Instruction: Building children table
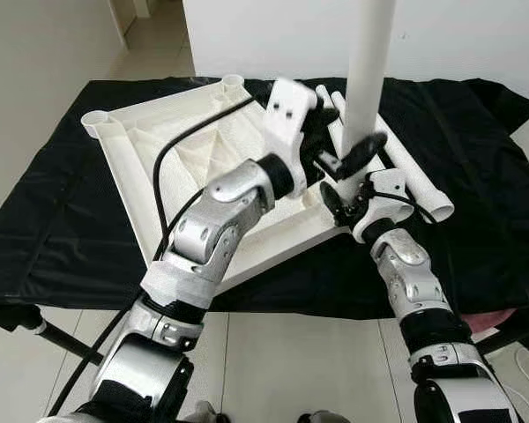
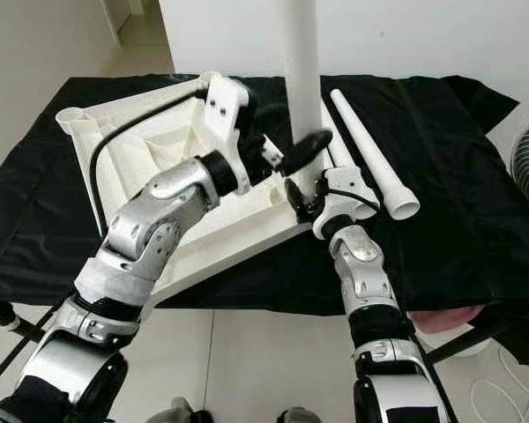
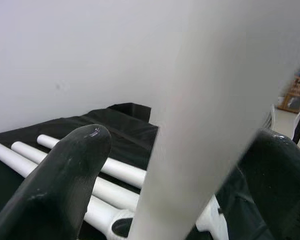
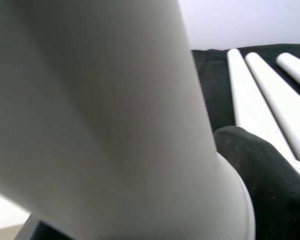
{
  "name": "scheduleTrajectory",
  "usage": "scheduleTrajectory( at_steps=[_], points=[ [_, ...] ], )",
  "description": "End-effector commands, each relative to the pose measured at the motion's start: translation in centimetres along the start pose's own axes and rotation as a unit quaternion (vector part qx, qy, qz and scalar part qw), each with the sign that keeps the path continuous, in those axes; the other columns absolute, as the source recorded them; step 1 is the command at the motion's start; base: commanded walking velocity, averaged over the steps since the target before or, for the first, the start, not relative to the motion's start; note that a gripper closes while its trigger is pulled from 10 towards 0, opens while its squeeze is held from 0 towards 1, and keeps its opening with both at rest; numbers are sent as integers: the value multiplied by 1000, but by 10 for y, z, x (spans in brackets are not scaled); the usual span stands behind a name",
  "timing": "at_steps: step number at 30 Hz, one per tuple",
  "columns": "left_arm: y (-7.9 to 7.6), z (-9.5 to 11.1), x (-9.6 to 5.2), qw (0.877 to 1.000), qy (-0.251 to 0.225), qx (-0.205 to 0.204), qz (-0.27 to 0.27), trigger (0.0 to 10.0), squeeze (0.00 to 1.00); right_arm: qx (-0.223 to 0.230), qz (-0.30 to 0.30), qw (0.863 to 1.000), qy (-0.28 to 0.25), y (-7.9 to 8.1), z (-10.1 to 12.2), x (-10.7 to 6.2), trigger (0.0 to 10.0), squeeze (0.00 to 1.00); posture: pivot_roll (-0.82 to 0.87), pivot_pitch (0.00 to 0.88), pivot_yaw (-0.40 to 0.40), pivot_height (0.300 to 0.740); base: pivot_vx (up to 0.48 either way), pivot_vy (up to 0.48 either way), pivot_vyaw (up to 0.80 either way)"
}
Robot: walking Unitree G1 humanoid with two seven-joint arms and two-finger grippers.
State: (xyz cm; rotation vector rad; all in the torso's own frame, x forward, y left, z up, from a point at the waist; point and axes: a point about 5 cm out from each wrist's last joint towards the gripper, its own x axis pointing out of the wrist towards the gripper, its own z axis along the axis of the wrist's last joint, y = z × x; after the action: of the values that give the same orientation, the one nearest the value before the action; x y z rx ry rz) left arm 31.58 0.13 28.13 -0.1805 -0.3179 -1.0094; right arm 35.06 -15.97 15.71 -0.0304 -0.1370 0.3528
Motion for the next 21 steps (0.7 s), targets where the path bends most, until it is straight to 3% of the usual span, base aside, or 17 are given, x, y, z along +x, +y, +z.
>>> scheduleTrajectory(
  at_steps=[1,6,7,8,9,14,21],
  points=[
    [4,1,3,1000,3,-9,21,10000,0,2,15,1000,-1,5,1,1,10000,0,-142,40,76,740,0,0,0],
    [5,3,8,999,0,-13,33,10000,0,-1,15,1000,3,5,0,2,10000,0,-146,39,79,740,0,0,0],
    [6,4,10,999,-3,-21,40,6157,0,-2,15,1000,4,5,0,1,10000,0,-149,37,80,740,0,0,0],
    [6,4,10,999,-3,-21,40,6157,0,-2,15,1000,4,5,0,1,10000,0,-149,37,80,740,0,0,0],
    [7,6,11,998,-10,-33,47,0,0,-1,14,1000,4,5,0,1,10000,0,-149,37,80,740,0,0,0],
    [10,11,12,997,-22,-54,58,0,0,1,12,1000,6,5,0,1,10000,0,-150,34,78,740,0,0,0],
    [10,10,15,997,-9,-14,75,0,0,-6,11,1000,8,8,-2,2,10000,0,-151,26,69,740,0,0,0]
  ],
)
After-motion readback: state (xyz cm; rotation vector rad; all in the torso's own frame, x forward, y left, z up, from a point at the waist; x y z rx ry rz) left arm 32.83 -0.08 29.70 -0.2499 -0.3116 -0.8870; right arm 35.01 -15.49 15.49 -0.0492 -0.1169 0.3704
